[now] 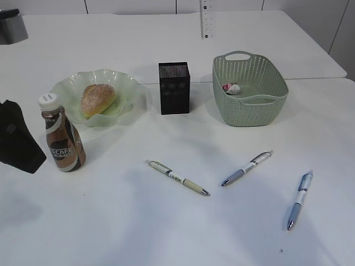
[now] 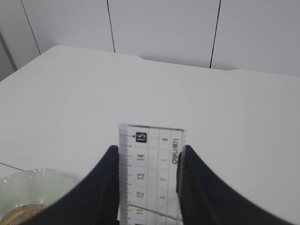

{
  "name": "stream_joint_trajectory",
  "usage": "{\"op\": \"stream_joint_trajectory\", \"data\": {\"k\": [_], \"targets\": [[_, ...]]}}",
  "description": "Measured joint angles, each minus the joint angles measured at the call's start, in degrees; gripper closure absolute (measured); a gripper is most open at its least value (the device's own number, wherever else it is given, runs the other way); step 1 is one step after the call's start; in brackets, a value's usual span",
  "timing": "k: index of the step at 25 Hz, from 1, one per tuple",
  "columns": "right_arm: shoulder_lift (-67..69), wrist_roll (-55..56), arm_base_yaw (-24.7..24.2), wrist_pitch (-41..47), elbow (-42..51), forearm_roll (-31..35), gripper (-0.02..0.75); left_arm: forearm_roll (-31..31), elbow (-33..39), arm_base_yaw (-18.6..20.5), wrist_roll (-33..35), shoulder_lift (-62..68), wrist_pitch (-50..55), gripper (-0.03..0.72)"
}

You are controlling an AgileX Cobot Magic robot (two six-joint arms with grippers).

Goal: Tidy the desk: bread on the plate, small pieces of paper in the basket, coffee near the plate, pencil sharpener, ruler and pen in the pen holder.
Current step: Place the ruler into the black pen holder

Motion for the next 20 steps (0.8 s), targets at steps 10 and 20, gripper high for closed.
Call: {"op": "stream_joint_trajectory", "data": {"k": [10, 20], "targets": [[5.50, 0.00, 0.00, -4.83, 0.00, 0.21, 0.451, 0.00, 0.00, 0.00, 0.00, 0.00, 0.11, 0.449], [8.67, 0.12, 0.30, -12.20, 0.00, 2.42, 0.451, 0.10, 0.00, 0.00, 0.00, 0.00, -0.57, 0.448]]}}
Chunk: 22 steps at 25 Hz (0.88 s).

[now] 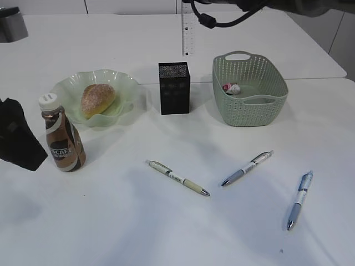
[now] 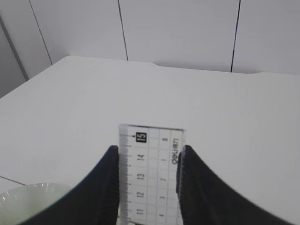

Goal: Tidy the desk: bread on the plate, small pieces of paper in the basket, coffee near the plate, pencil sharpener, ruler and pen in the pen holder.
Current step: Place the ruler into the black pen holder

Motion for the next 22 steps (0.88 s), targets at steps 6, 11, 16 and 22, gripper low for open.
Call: {"op": "stream_joint_trajectory", "data": {"k": [6, 11, 16, 22], "targets": [[3.35, 0.00, 0.96, -5.24, 0.00, 0.24, 0.451, 0.25, 0.00, 0.00, 0.00, 0.00, -0.10, 0.449], [4.24, 0.00, 1.05, -5.93, 0.00, 0.24, 0.451, 0.34, 0.00, 0.00, 0.00, 0.00, -0.10, 0.448], [5.53, 0.00, 1.05, -8.99, 0.00, 0.32, 0.451, 0.34, 0.00, 0.00, 0.00, 0.00, -0.10, 0.448], [7.16, 0.00, 1.05, -12.07, 0.00, 0.32, 0.451, 0.47, 0.00, 0.00, 0.00, 0.00, -0.73, 0.449]]}}
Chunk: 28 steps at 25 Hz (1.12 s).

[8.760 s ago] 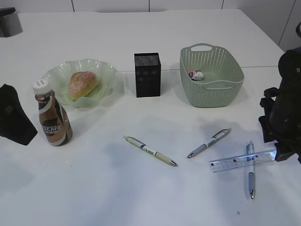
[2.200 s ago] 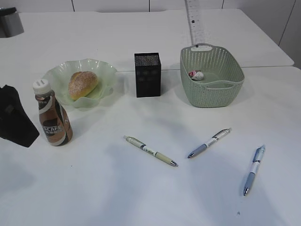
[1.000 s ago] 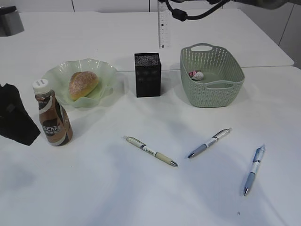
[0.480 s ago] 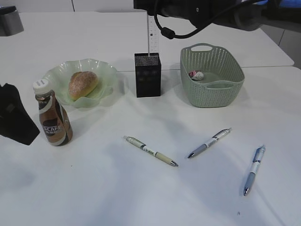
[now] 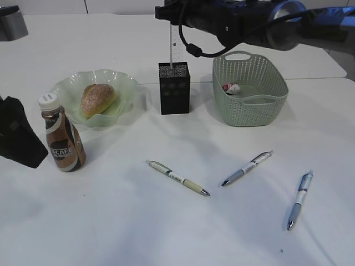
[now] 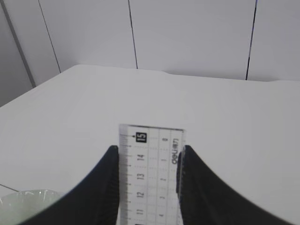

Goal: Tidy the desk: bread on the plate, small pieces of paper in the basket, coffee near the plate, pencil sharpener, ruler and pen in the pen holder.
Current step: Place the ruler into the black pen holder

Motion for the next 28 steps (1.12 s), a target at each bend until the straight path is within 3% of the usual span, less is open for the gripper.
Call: {"op": "stream_joint_trajectory", "data": {"k": [8, 28], "targets": [[3.41, 0.11, 0.00, -4.90, 0.00, -0.33, 0.451, 1.36, 0.00, 0.00, 0.00, 0.00, -0.65, 0.449], [5.77, 0.11, 0.00, -4.23, 0.00, -0.68, 0.451, 1.60, 0.00, 0.00, 0.00, 0.00, -1.91, 0.449]]}}
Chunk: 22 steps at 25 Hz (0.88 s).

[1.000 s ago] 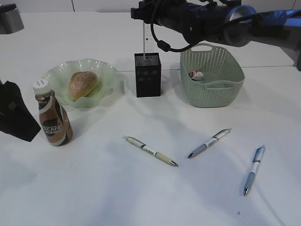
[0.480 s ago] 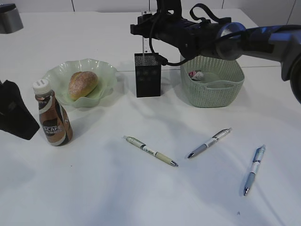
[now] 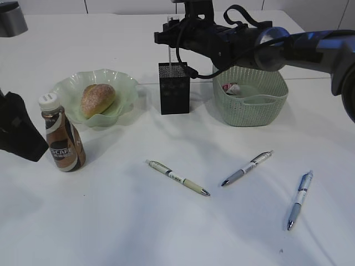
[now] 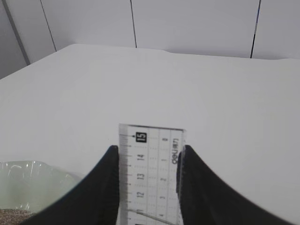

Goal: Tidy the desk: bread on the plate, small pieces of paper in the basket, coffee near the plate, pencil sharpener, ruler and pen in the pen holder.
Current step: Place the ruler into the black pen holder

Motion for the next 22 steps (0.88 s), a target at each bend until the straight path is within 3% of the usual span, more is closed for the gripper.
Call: {"op": "stream_joint_trajectory", "data": {"k": [10, 22], "targets": [[0.00, 0.00, 0.00, 0.36, 0.00, 0.00, 0.322, 0.00, 0.00, 0.00, 0.00, 0.00, 0.00, 0.449], [-0.24, -0.10, 0.00, 2.55, 0.00, 0.00, 0.318, 0.00, 0.00, 0.00, 0.00, 0.00, -0.13, 0.449]]}}
